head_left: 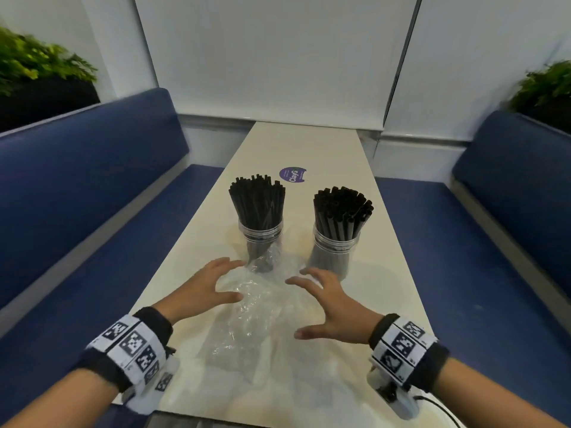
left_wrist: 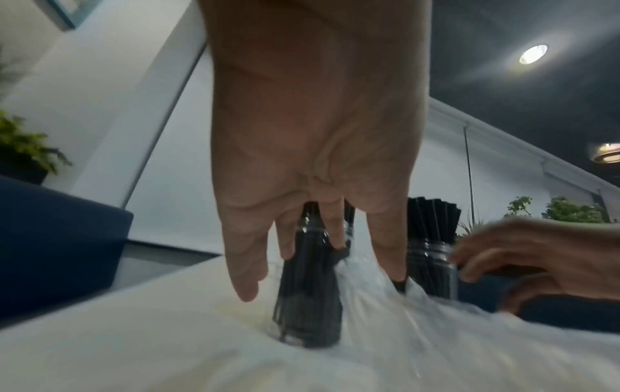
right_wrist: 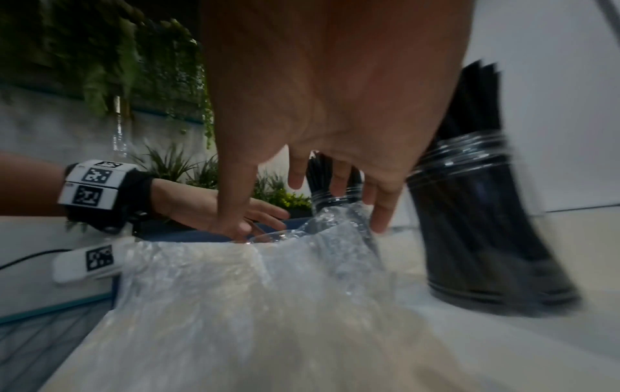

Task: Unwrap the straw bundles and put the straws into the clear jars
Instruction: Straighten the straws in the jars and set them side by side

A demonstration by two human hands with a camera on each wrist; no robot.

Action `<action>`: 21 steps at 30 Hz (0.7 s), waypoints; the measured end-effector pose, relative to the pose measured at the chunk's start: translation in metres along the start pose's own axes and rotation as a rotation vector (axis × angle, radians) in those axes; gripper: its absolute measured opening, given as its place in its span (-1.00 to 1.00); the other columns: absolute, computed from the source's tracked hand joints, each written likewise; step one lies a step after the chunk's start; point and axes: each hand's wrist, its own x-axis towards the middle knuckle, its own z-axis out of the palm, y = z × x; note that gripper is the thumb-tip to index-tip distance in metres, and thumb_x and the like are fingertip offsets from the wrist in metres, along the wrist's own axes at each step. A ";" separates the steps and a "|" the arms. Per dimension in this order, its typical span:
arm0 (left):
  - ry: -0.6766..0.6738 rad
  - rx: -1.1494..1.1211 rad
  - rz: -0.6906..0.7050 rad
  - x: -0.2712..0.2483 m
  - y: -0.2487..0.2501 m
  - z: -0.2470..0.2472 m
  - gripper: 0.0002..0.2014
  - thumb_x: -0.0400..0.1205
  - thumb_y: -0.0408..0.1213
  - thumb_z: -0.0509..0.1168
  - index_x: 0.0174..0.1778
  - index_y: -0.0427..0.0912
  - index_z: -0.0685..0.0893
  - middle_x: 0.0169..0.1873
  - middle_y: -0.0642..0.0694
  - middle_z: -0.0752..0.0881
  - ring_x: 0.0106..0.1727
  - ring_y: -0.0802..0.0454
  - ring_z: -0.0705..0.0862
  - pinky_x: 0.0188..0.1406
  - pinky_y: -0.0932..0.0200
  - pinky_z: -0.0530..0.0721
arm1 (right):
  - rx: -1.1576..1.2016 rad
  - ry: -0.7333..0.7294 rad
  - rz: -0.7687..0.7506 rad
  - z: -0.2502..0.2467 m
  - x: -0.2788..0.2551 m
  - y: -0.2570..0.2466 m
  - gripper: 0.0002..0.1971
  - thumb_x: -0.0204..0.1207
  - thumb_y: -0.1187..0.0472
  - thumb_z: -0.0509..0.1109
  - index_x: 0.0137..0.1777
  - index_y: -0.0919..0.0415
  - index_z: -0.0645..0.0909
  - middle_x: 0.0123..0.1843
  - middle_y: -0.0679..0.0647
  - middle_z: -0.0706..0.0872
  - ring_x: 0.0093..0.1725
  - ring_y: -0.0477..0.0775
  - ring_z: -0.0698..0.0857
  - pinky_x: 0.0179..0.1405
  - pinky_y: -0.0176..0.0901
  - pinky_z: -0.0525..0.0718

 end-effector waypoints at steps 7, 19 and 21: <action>-0.034 -0.140 -0.042 0.012 0.009 0.049 -0.54 0.52 -0.47 0.36 0.35 -0.14 0.56 -0.03 -0.11 0.68 -0.33 0.19 0.63 -0.29 0.38 0.64 | -0.025 -0.109 0.219 0.025 0.049 0.001 -0.46 0.31 0.20 0.56 0.25 0.14 0.41 0.46 0.23 0.31 0.43 0.26 0.37 0.37 0.08 0.46; 0.416 -0.655 0.157 -0.037 0.052 0.007 -0.78 0.46 -0.39 0.46 -0.07 -0.15 0.58 -0.08 -0.07 0.71 -0.06 0.10 0.70 -0.06 0.27 0.65 | 0.590 0.349 -0.236 -0.043 0.026 -0.075 -0.69 0.30 0.10 0.40 0.05 -0.09 0.47 0.06 -0.16 0.59 0.08 -0.12 0.60 0.13 -0.26 0.53; 0.369 -0.855 0.202 -0.046 0.071 0.007 -0.72 0.45 -0.38 0.42 -0.01 -0.06 0.52 -0.13 -0.10 0.75 -0.13 0.00 0.74 -0.19 0.13 0.73 | 0.443 0.346 -0.229 -0.037 0.028 -0.084 -0.51 0.19 -0.03 0.32 0.17 -0.25 0.37 0.25 -0.09 0.48 0.36 0.01 0.42 0.36 -0.25 0.36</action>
